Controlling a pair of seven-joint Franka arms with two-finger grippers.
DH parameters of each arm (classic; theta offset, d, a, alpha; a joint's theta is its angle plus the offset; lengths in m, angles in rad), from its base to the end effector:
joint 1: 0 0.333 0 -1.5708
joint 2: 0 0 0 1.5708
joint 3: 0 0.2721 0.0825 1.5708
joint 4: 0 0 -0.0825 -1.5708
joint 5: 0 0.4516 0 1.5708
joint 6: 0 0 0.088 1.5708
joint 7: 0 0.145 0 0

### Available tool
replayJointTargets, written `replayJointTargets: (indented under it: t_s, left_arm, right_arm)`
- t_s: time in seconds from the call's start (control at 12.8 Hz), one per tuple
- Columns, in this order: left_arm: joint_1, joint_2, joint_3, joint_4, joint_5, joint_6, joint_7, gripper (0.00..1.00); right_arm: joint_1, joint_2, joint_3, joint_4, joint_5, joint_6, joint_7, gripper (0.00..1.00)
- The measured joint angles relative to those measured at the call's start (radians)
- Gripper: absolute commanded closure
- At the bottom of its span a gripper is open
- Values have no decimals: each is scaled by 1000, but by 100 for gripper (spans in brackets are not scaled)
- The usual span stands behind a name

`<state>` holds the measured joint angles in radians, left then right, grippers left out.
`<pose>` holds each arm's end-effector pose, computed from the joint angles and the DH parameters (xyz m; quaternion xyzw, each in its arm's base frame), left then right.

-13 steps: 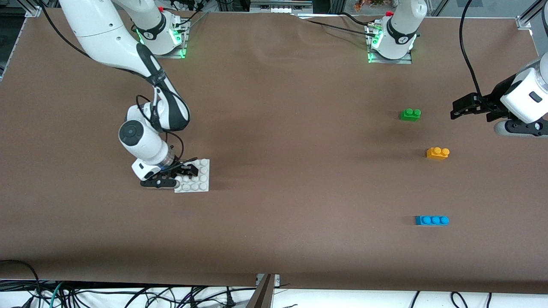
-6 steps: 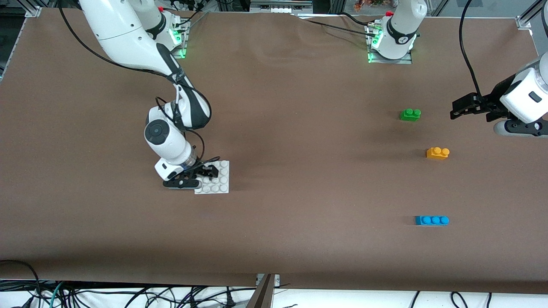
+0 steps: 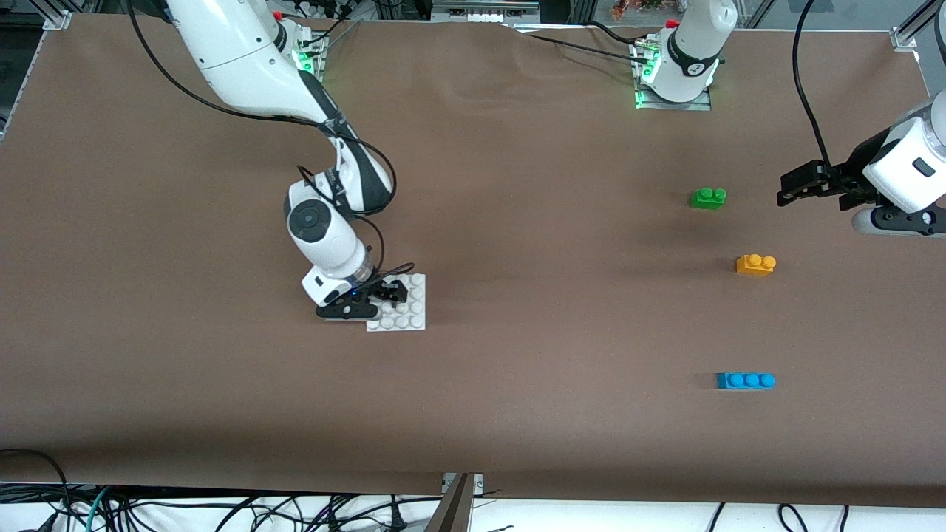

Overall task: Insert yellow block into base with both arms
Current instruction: 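Slide the white base plate toward the table middle with the right gripper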

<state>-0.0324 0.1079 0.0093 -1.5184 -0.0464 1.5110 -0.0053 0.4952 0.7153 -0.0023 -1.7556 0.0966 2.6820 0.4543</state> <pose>0.6372 -0.0219 0.4979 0.9980 -0.0089 -0.0579 0.0219 0.6195 0.3311 0.0584 -0.9939 0.0212 -0.0822 0.0704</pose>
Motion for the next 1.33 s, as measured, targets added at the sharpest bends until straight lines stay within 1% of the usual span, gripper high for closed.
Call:
replayJointTargets:
  t_s: [0.47, 0.94, 1.09, 1.33]
  left_arm:
    - [0, 0, 0, 0, 0, 0, 0, 0]
    - [0, 0, 0, 0, 0, 0, 0, 0]
    - [1, 0, 1, 0, 0, 0, 0, 0]
    - [1, 0, 1, 0, 0, 0, 0, 0]
  right_arm:
    - [98, 92, -5, 147, -1, 0, 134, 33]
    - [229, 179, -21, 283, -2, 0, 231, 33]
    - [265, 196, -29, 310, -2, 0, 256, 33]
    - [290, 205, -33, 323, -2, 3, 275, 33]
